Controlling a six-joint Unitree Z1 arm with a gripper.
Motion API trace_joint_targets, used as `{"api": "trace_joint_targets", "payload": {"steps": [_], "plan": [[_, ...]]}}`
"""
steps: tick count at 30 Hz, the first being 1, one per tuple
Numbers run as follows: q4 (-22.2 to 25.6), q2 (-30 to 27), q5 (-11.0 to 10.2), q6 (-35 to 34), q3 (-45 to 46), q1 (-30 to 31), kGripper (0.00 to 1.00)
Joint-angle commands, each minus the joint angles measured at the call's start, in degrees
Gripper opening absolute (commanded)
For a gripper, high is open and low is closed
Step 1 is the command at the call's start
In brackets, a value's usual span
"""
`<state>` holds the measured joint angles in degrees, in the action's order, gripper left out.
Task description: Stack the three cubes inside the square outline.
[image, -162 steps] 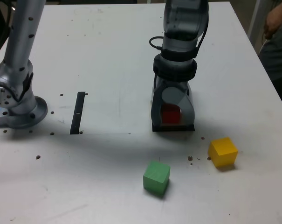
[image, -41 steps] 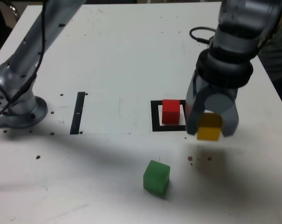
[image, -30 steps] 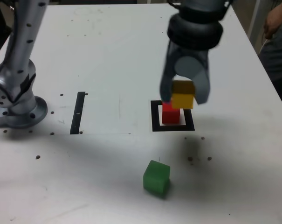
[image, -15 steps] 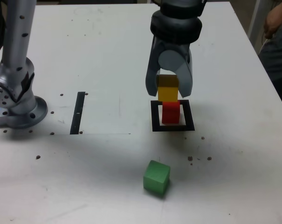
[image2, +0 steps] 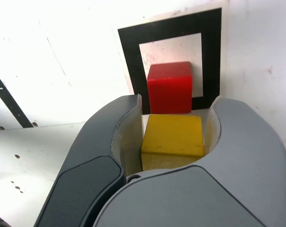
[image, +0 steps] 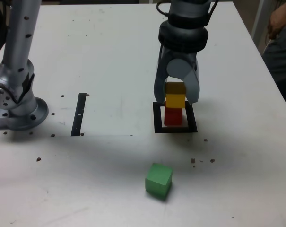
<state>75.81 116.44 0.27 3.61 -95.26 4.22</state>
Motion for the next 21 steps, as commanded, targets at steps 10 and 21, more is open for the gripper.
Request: {"api": "trace_joint_targets", "payload": {"steps": [10, 21], "plan": [[-2.61, 0.86, 0.72, 0.96, 2.67, -1.84, 0.26], [-4.11, 1.29, 1.83, 1.56, 4.13, -2.51, 0.51]]}}
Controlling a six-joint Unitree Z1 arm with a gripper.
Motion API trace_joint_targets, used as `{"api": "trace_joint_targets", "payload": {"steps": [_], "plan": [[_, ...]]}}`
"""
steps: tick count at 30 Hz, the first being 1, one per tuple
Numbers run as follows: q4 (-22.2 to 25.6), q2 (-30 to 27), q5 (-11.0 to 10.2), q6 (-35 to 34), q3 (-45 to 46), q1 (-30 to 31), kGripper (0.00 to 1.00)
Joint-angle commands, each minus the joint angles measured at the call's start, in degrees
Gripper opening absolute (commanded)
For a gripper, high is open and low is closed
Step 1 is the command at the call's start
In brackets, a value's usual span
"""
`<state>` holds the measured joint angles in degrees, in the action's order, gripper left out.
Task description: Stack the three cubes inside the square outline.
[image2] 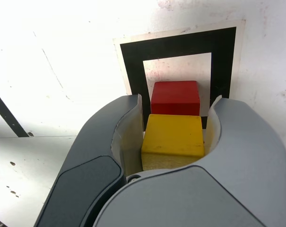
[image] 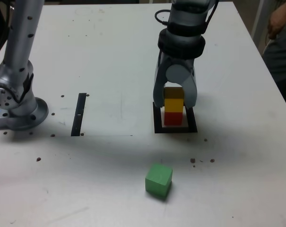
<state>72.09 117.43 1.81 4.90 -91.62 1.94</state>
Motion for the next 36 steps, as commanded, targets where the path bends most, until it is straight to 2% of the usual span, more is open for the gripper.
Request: {"api": "trace_joint_targets", "payload": {"steps": [1, 4, 6, 15, 21, 28, 36], "plan": [[-0.68, 0.34, 0.56, 0.43, 0.85, -0.35, 0.62], [-1.59, 0.42, 1.24, 0.91, 1.93, -0.73, 0.92], [-2.06, 0.47, 1.52, 1.07, 2.42, -0.96, 0.99], [-3.02, -0.06, 1.3, 1.25, 2.7, -1.14, 1.0], [-2.44, -2.65, -0.14, 0.9, 3.39, -1.04, 1.0], [0.01, -7.0, -2.32, -1.07, 4.56, 0.78, 1.0], [4.63, -10.96, -4.01, -3.76, 3.19, 6.98, 1.0]]}}
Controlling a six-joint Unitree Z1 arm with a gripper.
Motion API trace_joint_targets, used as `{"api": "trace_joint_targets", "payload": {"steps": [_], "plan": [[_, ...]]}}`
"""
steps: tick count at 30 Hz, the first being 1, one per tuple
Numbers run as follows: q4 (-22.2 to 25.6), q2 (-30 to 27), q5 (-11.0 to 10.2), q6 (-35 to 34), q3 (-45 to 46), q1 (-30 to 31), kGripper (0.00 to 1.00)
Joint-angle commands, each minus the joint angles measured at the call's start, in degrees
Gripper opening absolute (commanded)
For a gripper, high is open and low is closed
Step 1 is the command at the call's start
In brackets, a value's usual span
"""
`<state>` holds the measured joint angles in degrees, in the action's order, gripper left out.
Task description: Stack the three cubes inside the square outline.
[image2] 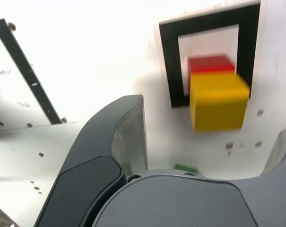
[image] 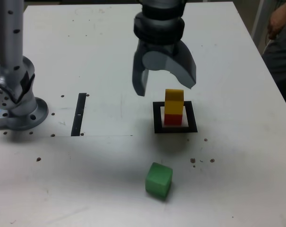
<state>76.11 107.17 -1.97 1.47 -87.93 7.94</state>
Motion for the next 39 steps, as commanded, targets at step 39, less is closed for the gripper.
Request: {"api": "trace_joint_targets", "payload": {"steps": [39], "plan": [[-4.28, 11.96, 4.99, -7.36, -3.46, 22.4, 0.95]]}}
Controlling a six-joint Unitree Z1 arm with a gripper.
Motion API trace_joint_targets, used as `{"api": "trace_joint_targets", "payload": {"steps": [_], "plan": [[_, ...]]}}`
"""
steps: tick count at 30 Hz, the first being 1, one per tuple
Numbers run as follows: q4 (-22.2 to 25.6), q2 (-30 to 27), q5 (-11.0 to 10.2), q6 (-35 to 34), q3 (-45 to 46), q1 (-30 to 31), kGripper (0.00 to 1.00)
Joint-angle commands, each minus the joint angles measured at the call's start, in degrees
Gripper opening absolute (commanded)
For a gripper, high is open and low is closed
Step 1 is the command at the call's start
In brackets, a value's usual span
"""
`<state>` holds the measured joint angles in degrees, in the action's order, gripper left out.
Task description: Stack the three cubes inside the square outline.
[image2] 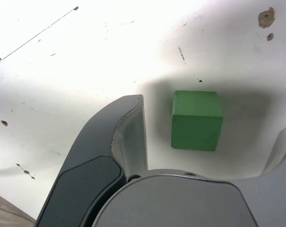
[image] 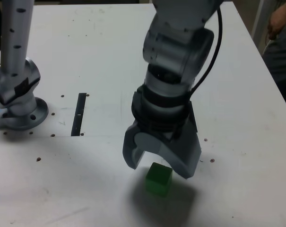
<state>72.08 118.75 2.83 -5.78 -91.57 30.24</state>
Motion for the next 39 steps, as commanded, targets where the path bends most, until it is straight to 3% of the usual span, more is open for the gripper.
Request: {"api": "trace_joint_targets", "payload": {"steps": [1, 15, 29, 39], "plan": [[-0.46, 0.59, 0.35, -0.11, 0.26, 0.12, 0.95], [-2.52, 2.87, 2.52, -0.11, 0.84, 0.35, 0.82], [-4.0, 3.61, 2.44, -0.11, 0.81, 0.34, 0.26], [-4.13, 3.49, 2.48, -0.11, 1.09, 0.34, 0.24]]}}
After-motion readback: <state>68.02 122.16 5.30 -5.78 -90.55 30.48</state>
